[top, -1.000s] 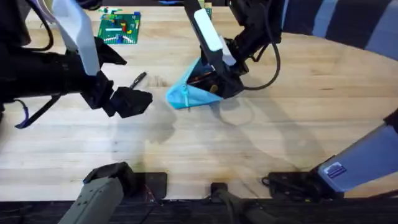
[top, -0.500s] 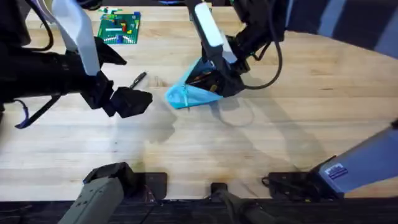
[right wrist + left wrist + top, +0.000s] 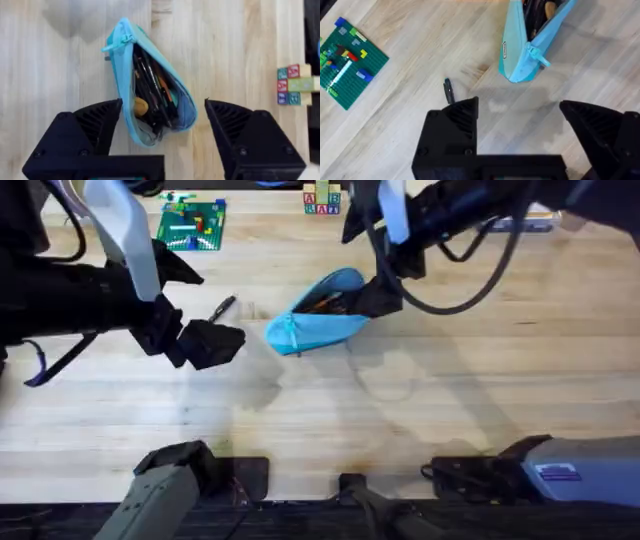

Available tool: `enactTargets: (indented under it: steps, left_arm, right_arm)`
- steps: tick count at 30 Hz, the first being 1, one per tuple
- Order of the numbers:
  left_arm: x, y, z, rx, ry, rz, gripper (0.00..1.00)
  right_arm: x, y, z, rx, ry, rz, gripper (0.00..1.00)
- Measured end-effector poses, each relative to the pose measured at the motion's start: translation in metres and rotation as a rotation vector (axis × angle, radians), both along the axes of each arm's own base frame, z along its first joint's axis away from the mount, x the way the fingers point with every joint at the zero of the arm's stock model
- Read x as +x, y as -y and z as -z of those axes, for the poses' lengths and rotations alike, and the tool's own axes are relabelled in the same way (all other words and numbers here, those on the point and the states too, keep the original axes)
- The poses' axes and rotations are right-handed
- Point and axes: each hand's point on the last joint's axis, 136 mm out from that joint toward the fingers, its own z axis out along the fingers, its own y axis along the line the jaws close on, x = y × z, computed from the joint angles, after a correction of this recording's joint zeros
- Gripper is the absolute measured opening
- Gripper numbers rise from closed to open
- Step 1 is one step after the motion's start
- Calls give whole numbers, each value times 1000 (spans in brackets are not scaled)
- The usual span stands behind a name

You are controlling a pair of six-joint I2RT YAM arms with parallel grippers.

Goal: Unzip the bag, pick up the pens from the table one at a time and place them inside, then zip the bag closed.

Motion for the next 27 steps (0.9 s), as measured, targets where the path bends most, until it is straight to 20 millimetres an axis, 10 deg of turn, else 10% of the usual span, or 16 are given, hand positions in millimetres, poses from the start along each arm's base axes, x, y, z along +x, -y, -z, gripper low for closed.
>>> enactTargets:
  steps: [17,27]
  left_arm:
    - [0,0,0,0,0,0,995]
    - [1,0,0,-8,-3,-12,995]
  right_arm:
    - [-35,81,-36,-42,-202,724,997]
    - [-64,97,-28,-92,-332,831,996]
